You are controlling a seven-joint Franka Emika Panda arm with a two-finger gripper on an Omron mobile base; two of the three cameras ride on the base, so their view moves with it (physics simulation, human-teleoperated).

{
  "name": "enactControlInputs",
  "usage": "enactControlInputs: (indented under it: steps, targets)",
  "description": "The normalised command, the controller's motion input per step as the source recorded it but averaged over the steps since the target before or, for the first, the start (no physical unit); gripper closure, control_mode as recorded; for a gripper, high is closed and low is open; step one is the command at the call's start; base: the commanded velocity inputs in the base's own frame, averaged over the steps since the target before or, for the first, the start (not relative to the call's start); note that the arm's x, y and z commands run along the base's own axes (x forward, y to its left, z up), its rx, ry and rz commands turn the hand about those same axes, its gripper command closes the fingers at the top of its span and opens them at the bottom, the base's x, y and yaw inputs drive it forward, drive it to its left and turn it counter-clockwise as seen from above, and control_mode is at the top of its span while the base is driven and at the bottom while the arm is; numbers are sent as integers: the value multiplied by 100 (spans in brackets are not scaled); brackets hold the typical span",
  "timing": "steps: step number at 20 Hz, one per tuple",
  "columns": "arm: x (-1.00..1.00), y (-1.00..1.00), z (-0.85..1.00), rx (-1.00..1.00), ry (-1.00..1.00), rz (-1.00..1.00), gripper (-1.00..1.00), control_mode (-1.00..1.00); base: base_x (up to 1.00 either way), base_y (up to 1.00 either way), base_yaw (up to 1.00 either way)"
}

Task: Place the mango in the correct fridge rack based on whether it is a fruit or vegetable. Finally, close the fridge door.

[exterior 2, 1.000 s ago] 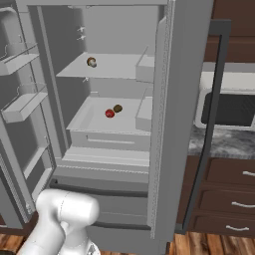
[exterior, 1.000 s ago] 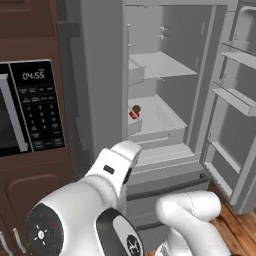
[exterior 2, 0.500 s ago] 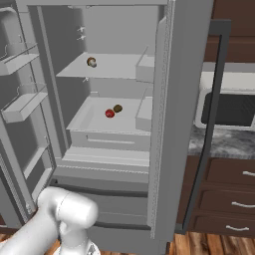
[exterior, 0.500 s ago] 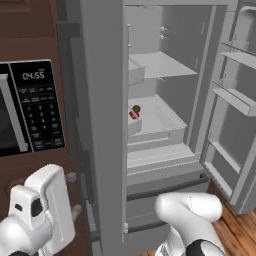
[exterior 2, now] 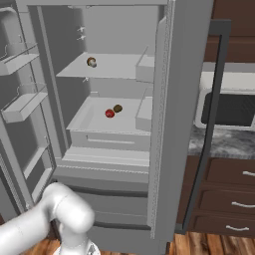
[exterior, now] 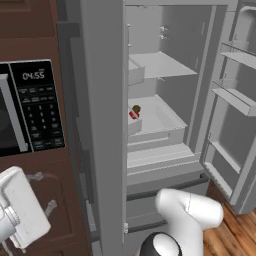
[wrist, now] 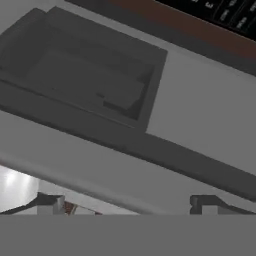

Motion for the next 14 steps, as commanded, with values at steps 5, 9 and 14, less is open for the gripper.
enactControlInputs:
  steps: [5, 9, 14]
  targets:
    - [60, 3, -18, -2, 0, -18, -100, -100, 0, 0, 0]
    - [26, 0, -27, 0, 0, -11, -100, -100, 0, 0, 0]
    - [22, -17, -29, 0, 0, -8, -100, -100, 0, 0, 0]
